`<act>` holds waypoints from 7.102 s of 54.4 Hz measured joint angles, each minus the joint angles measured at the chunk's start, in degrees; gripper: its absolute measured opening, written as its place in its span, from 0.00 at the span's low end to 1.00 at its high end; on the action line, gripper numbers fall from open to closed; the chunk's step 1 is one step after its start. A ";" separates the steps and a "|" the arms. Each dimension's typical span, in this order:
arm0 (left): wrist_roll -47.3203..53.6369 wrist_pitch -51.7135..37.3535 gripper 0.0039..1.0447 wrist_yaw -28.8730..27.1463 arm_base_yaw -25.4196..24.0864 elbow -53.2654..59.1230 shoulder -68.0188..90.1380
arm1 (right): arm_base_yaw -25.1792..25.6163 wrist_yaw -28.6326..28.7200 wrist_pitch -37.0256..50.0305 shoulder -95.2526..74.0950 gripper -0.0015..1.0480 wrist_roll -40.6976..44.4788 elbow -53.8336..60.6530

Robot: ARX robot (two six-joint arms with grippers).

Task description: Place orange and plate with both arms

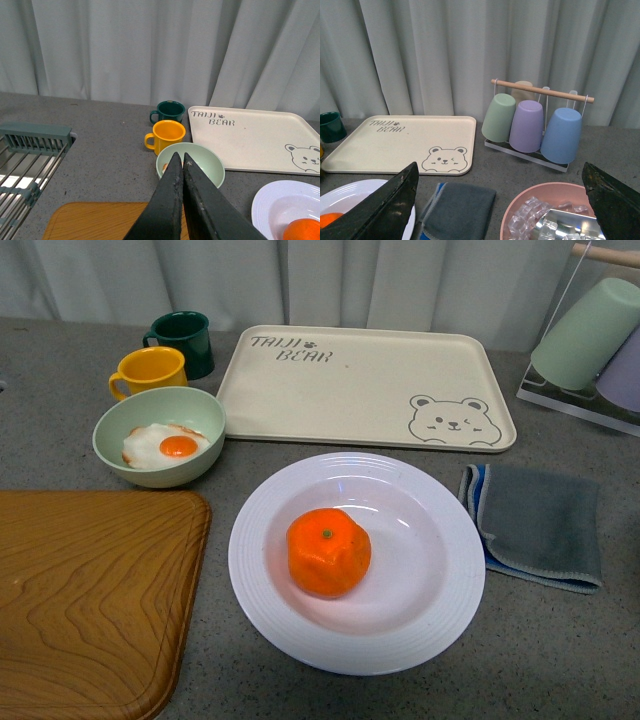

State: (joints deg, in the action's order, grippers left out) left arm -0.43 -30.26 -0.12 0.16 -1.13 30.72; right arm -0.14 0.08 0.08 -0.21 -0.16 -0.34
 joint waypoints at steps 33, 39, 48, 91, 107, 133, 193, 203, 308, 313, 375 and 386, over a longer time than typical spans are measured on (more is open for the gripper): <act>0.00 15.52 0.03 0.00 -0.02 0.02 -16.22 | 0.00 -0.02 0.00 0.00 0.91 0.00 0.00; 0.00 17.20 0.03 0.02 -0.02 0.02 -17.88 | 0.00 -0.02 0.00 0.00 0.91 0.00 0.00; 0.00 19.98 0.03 0.00 -0.02 0.02 -20.65 | 0.00 -0.02 0.00 0.00 0.91 0.00 0.00; 0.00 30.14 0.93 0.11 -0.02 0.00 -30.49 | -14.91 5.42 11.56 -61.29 0.91 -8.46 -12.76; 0.11 30.14 0.94 0.11 -0.02 0.00 -30.49 | -15.37 11.02 9.60 -91.82 0.91 -26.53 -25.79; 0.11 30.14 0.94 0.11 -0.02 0.00 -30.49 | -16.92 20.85 18.10 -110.90 0.91 -43.12 -35.19; 0.13 30.14 0.94 0.11 -0.02 0.00 -30.49 | -14.58 26.51 8.63 -112.50 0.05 -49.05 -43.30; 0.13 30.14 0.94 0.11 -0.02 0.00 -30.49 | -14.27 27.45 17.35 -111.75 0.04 -51.30 -39.26; 0.15 30.14 0.94 0.11 -0.02 0.00 -30.51 | -14.99 16.33 12.20 -126.68 0.91 -41.53 -76.76; 0.13 30.14 0.94 0.11 -0.02 0.00 -30.49 | -15.12 14.64 13.49 -126.75 0.90 -39.76 -76.17; 0.15 30.14 0.94 0.11 -0.02 0.00 -30.51 | -0.85 -0.46 60.33 -68.08 0.01 -0.02 -6.78; 0.15 30.14 0.94 0.13 -0.02 0.00 -30.49 | 0.04 -0.24 54.40 -59.36 0.01 -0.02 -3.67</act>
State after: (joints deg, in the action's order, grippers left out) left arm -0.27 -0.12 0.01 0.14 -1.13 0.23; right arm -0.10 -0.16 54.48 -59.57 -0.19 -4.01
